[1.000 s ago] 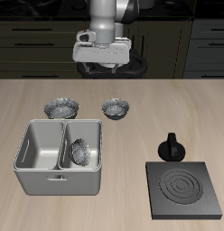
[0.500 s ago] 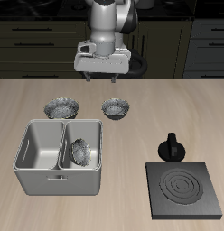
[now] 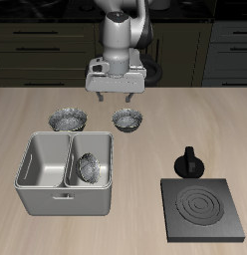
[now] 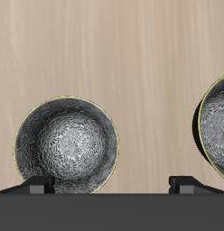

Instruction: Place the smallest bowl in the left side of the drainer and the medium bowl in the right side

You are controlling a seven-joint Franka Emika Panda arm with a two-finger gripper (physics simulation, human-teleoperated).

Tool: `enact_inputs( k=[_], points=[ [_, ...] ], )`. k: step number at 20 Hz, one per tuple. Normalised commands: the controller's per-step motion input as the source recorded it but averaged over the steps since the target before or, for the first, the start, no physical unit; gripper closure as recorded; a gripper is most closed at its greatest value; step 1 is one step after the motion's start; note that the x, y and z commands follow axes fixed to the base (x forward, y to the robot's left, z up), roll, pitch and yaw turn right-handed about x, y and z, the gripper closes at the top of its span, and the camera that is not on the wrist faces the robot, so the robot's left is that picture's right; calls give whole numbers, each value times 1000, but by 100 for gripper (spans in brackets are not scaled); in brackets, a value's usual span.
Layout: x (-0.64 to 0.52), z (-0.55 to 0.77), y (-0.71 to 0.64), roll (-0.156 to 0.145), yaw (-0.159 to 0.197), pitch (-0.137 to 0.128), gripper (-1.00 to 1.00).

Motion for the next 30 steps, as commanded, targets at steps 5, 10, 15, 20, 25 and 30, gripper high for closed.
enact_inputs(
  k=[5,10,15,20,25,30],
  points=[
    [31,-284,-10,-4,11,29,-100],
    [48,-143,-25,15,6,18,-100],
    [48,-127,-42,18,-4,23,-100],
    [15,-180,-3,1,-5,22,-100],
    [30,-199,55,16,-4,36,-100],
    [33,-305,36,14,-37,59,100]
  ],
)
